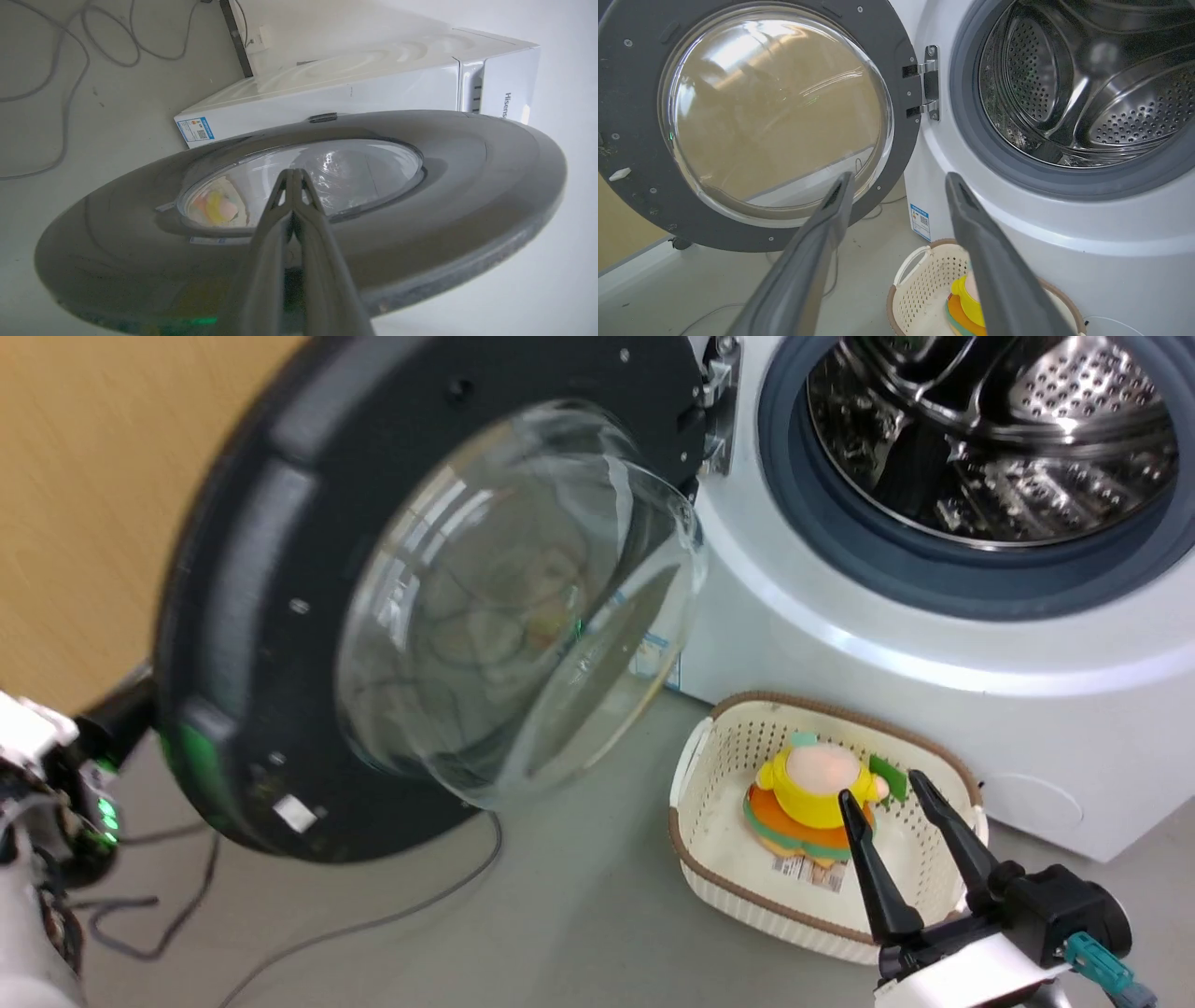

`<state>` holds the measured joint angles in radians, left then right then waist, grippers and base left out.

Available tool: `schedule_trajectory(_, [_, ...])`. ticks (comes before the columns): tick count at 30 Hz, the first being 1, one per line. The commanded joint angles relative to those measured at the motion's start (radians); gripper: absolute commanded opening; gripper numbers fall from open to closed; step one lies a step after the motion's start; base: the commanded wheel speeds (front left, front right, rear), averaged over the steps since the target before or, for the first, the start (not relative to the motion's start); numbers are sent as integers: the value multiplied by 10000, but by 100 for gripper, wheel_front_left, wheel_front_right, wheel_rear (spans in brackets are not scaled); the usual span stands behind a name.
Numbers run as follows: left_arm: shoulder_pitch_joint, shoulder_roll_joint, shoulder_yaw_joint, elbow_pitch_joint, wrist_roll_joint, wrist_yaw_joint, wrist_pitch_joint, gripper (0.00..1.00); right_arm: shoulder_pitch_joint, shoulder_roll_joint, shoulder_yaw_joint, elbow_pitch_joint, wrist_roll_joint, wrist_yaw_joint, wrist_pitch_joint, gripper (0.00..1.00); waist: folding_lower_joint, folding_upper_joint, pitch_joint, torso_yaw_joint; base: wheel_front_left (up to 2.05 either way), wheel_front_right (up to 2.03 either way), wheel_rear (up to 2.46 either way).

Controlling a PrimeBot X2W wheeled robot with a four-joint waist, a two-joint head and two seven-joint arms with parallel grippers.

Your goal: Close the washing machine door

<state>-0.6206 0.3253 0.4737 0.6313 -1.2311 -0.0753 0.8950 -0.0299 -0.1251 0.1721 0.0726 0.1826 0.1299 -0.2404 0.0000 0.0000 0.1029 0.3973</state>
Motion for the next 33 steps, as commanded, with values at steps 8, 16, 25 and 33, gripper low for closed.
schedule_trajectory(8, [1879,-1042,-450,-2416,-658,436,1851,0,282,256,-191,209,-13,8,-159,100,0,0,-575,-33,0,0,0])
schedule_trajectory(16, [3865,-2433,-1361,-5429,-1004,1307,2749,0,465,365,-354,330,-53,8,-195,100,0,0,-818,-516,0,0,0])
schedule_trajectory(25, [5474,-2745,-3333,-7143,-2480,1923,1706,0,563,484,-691,412,-262,8,-192,100,0,0,-805,-1729,0,0,0])
schedule_trajectory(33, [5920,-2749,-5608,-7313,-3355,1518,-757,0,535,517,-838,375,-358,8,-87,100,0,0,-534,-3334,0,0,0])
